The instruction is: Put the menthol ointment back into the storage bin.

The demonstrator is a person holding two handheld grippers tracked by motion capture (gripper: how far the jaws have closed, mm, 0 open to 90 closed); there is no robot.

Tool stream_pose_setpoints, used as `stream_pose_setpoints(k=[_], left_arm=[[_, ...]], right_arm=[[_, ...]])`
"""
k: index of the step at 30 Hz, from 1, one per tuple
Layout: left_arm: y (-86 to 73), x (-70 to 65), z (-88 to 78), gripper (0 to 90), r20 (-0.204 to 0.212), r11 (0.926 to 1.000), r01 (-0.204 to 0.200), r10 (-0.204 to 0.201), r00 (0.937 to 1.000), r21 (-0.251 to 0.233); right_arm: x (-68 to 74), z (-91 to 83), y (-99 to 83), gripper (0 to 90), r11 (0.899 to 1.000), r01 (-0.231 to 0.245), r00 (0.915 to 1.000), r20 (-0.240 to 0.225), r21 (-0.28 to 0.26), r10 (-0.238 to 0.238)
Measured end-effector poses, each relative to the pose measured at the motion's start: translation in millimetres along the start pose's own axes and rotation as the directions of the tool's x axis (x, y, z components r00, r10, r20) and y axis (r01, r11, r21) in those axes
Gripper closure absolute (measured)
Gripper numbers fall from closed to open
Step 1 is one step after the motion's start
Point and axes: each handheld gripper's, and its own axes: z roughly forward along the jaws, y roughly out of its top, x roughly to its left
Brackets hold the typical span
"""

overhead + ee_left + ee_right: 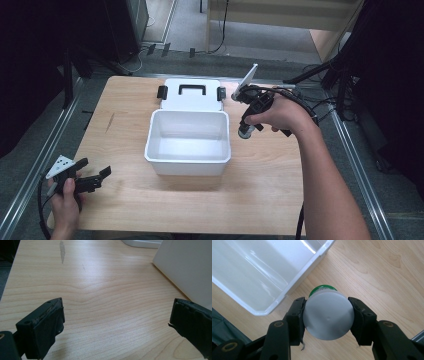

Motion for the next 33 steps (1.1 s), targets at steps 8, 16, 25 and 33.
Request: stream_pose_setpoints(k=[8,16,25,33], left_arm=[[0.0,0.0,-0.1,0.3,0.000,1.0000,0.002,-0.002,1.0000,0.000],[0.0,-0.2,0.1,0.3,-0.001,1.0000,-0.001,0.001,1.0000,-0.001],[0.0,0.2,-0.2,0.3,0.001,1.0000,-0.003,0.003,1.0000,0.003],[0.0,0.3,-0.1,0.3,0.003,1.0000,-0.001,0.001,1.0000,0.004]], right_arm=[[6.9,-2.4,6.9,51.8,1.000,0.019,0.9997,-0.012,0.000,-0.019],[16.1,-8.3,15.5,51.8,0.999,0.045,0.9989,-0.014,-0.011,-0.045],[30.1,-10.9,26.1,51.8,0.997,0.075,0.9970,-0.018,-0.012,-0.075],[37.4,-7.0,33.7,51.8,0.995,0.096,0.9952,-0.021,-0.008,-0.096]])
